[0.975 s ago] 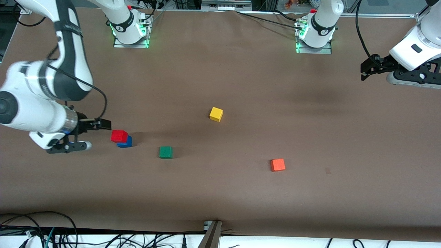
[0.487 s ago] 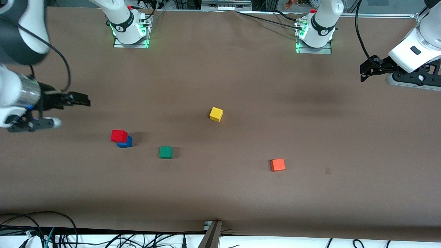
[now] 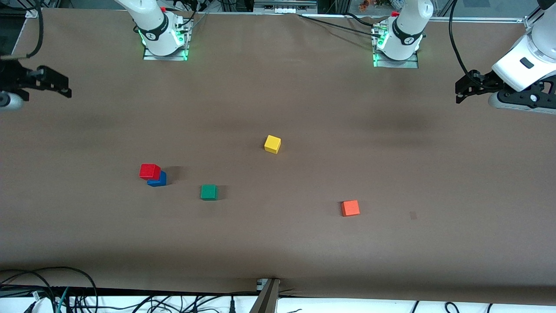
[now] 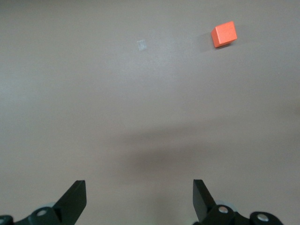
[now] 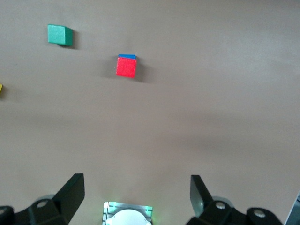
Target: Pass red block to right arm, stack on blue
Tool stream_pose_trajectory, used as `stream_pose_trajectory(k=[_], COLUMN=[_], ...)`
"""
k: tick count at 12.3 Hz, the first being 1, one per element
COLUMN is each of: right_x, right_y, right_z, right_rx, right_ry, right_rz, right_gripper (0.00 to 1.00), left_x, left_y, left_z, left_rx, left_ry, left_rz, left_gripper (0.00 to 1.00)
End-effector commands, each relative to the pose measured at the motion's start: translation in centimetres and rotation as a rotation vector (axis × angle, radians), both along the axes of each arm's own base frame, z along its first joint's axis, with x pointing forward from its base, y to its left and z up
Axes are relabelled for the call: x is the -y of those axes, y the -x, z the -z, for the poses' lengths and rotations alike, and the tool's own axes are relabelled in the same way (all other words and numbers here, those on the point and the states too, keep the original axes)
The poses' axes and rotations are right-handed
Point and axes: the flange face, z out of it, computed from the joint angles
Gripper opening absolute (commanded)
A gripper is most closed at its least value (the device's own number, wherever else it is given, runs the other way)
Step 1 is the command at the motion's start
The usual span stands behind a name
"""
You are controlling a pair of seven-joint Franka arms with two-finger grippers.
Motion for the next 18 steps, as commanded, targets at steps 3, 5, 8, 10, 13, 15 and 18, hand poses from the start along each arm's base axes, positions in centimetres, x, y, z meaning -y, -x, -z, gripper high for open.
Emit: stream_pose_trajectory(k=[3, 5, 8, 10, 13, 15, 18], right_x=[1.3, 1.7, 1.4, 1.5, 1.5, 1.5, 1.6], right_y=[1.6, 1.2, 0.5, 0.2, 0.2, 0.2, 0.2], right_z=[0.8, 1.1, 1.5, 2.1, 2.1, 2.1, 2.1], right_rx=[-0.065, -0.067, -0.069, -0.084, -0.083, -0.083, -0.082], right_ry=[0.002, 0.002, 0.005, 0.007, 0.006, 0.004, 0.003], right_rz=[0.004, -0.003, -0.011, -0.009, -0.009, -0.008, -0.003], right_gripper=[1.00, 1.00, 1.00, 1.00, 1.00, 1.00, 1.00], left_x=[-0.8, -0.8, -0.6, -0.1, 0.2, 0.0, 0.5], left_y=[-0.4, -0.4, -0.4, -0.1, -0.1, -0.2, -0.6], left_z=[-0.5, -0.6, -0.6, -0.5, -0.4, -0.2, -0.4], left_rx=[-0.009, -0.008, -0.008, -0.028, -0.036, -0.036, -0.032], left_ry=[0.021, 0.021, 0.021, 0.019, 0.022, 0.025, 0.025], left_rz=[-0.003, -0.004, 0.000, 0.007, 0.016, 0.014, 0.021], left_gripper=[1.00, 1.00, 1.00, 1.00, 1.00, 1.00, 1.00])
